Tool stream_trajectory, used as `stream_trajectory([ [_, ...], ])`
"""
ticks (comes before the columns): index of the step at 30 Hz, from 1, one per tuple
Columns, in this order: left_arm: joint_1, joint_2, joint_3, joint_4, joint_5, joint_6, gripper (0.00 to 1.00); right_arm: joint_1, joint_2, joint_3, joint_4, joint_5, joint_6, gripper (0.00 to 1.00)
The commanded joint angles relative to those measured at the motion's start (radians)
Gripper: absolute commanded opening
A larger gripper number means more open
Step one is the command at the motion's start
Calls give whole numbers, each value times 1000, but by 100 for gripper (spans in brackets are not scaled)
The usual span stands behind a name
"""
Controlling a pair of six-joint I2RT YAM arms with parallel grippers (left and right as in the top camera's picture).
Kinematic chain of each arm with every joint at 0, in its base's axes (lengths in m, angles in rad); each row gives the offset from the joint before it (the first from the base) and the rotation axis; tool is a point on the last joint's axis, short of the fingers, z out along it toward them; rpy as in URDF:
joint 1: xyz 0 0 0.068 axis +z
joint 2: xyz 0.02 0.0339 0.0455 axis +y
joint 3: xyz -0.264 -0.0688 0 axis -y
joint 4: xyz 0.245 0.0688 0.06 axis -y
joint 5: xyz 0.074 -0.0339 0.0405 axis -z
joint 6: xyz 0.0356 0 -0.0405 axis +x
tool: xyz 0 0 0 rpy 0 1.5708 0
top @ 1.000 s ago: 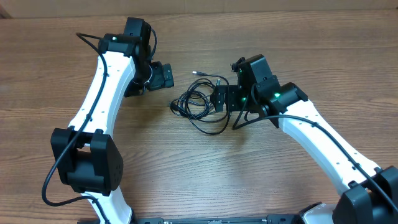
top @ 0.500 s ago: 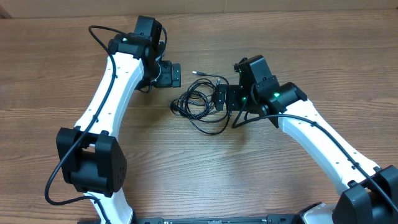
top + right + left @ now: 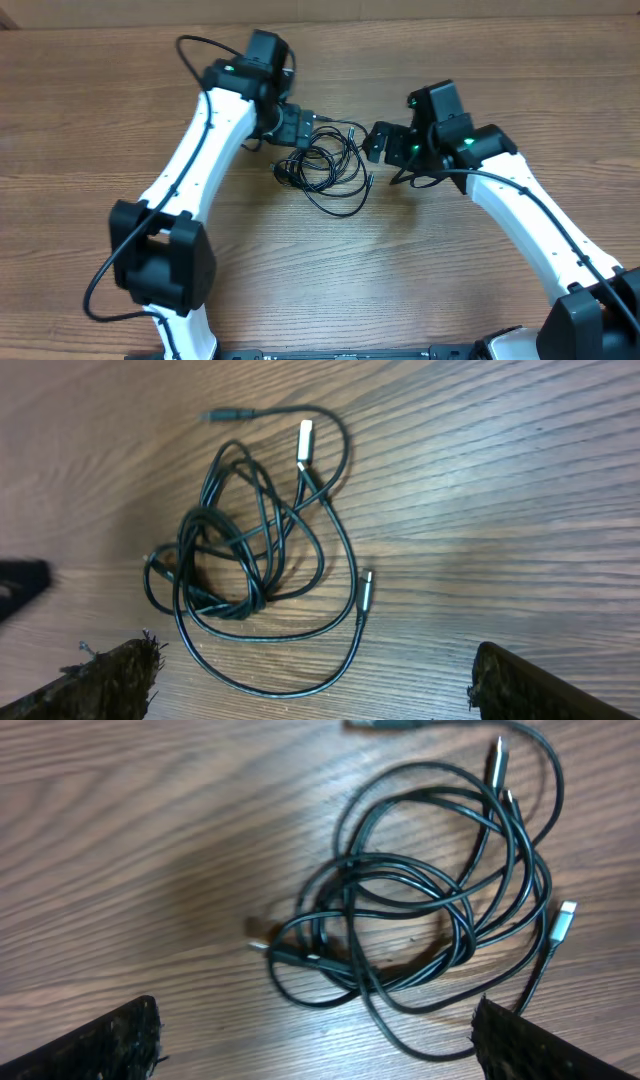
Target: Untangle cables
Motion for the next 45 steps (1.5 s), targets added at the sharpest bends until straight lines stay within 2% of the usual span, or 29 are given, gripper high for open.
stream_trajectory([
  [1, -18, 81, -5, 7, -34, 23, 100, -50, -56, 0, -5, -51, 11, 100],
  [5, -24, 142, -5, 29, -35, 24, 99, -81, -68, 0, -7, -64, -12, 100],
  [8, -24, 193, -5, 42, -35, -25, 100, -90, -68, 0, -16, -64, -12, 100],
  [15, -22, 267, -5, 106, -81, 2, 100, -90, -68, 0, -17, -64, -20, 100],
  [18, -22, 270, -5, 144, -94, 2, 94, -90, -68, 0, -19, -64, -29, 100],
  [21, -22, 270, -5, 193, -98, 3, 79, -90, -68, 0, -21, -64, -35, 100],
  [24, -22, 279, -5, 245, -98, 2, 45, -90, -68, 0, -21, -64, -34, 100],
  [25, -22, 283, -5, 257, -97, 2, 39, -90, -68, 0, -21, -64, -34, 100],
  [29, -26, 306, -5, 255, -88, 2, 33, -90, -68, 0, -23, -64, -35, 100],
  [31, -26, 317, -5, 245, -86, 3, 33, -90, -68, 0, -23, -64, -35, 100],
  [34, -26, 336, -5, 237, -85, 18, 38, -90, -68, 0, -23, -64, -34, 100],
  [35, -27, 339, -5, 231, -85, 31, 47, -90, -68, 0, -23, -64, -34, 100],
  [40, -31, 339, -5, 213, -62, 93, 59, -90, -68, 0, -23, -64, -34, 100],
  [45, -31, 339, -5, 198, 26, 206, 55, -90, -68, 0, -23, -64, -34, 100],
])
